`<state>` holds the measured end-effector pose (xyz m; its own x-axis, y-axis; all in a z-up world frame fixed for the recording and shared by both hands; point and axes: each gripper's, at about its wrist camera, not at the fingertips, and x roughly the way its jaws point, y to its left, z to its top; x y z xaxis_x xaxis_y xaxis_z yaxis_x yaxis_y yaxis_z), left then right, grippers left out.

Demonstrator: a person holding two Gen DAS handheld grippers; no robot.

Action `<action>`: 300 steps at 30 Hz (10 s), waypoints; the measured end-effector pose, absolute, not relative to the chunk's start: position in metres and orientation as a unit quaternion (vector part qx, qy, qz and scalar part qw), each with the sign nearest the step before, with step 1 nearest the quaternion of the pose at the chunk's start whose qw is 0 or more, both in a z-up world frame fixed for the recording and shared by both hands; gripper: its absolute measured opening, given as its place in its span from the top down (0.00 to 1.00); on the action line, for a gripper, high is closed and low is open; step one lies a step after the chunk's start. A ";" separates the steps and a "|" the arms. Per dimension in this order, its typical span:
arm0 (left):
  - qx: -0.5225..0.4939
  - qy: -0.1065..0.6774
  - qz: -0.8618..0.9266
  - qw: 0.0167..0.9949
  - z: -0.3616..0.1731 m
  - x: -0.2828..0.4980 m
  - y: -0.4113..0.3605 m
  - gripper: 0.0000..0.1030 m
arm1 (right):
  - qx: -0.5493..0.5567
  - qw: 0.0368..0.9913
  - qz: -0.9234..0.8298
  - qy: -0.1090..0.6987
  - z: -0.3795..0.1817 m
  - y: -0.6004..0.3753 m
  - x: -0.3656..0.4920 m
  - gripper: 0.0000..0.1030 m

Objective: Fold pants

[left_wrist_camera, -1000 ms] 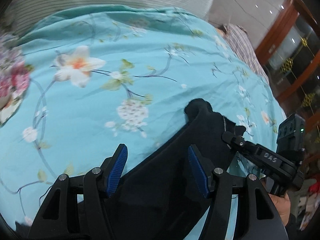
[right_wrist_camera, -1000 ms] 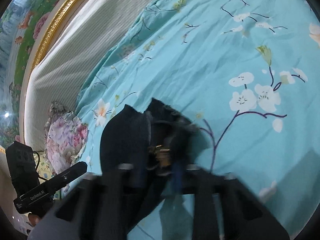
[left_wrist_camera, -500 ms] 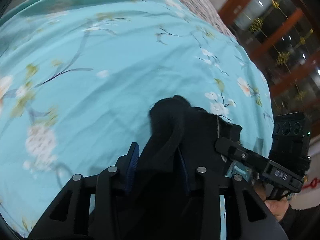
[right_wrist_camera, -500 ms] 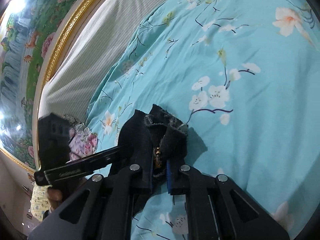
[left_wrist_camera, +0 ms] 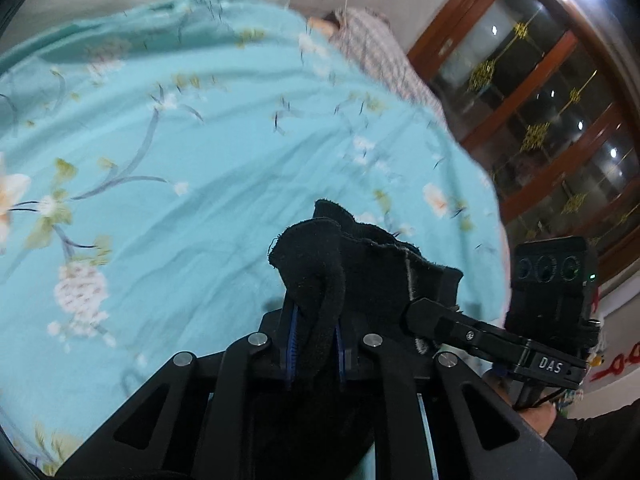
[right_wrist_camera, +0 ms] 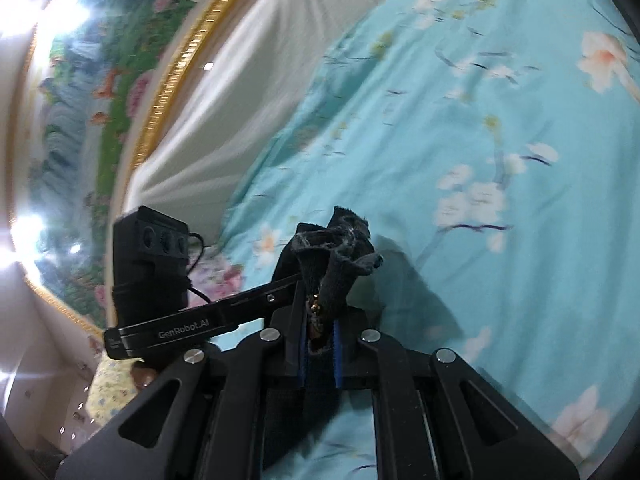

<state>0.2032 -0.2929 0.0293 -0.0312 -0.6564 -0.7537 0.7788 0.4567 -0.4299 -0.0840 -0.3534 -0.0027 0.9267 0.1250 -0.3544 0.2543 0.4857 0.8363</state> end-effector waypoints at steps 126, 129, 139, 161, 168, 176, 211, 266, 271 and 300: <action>-0.418 0.434 0.043 0.797 -0.040 -0.016 0.322 0.45 | 0.021 0.810 0.393 0.435 0.064 0.119 0.136 0.54; -0.419 0.435 0.044 0.796 -0.041 -0.010 0.321 0.45 | -0.016 0.802 0.415 0.430 0.064 0.138 0.149 0.54; -0.429 0.423 0.053 0.797 -0.045 0.006 0.323 0.44 | -0.076 0.742 0.471 0.471 0.033 0.185 0.180 0.54; -0.382 0.396 0.031 0.834 0.005 0.015 0.302 0.82 | -0.006 0.755 0.484 0.443 0.058 0.150 0.162 0.83; -0.353 0.378 -0.011 0.856 0.045 0.019 0.269 0.82 | 0.041 0.780 0.471 0.409 0.088 0.101 0.151 0.84; -0.305 0.369 -0.072 0.875 0.082 0.025 0.210 0.82 | 0.095 0.809 0.438 0.379 0.111 0.033 0.136 0.93; -0.140 0.447 -0.196 0.862 0.079 0.063 -0.014 0.82 | 0.273 0.840 0.310 0.350 0.046 -0.188 0.072 0.94; -0.163 0.446 -0.182 0.861 0.060 0.051 0.036 0.31 | 0.296 0.877 0.102 0.366 0.038 -0.216 -0.021 0.15; -0.172 0.447 -0.164 0.862 0.056 0.048 0.053 0.30 | 0.291 0.877 0.096 0.370 0.036 -0.209 -0.025 0.15; -0.218 0.477 -0.126 0.842 0.022 0.065 0.085 0.24 | 0.294 0.862 0.090 0.403 0.016 -0.202 -0.011 0.14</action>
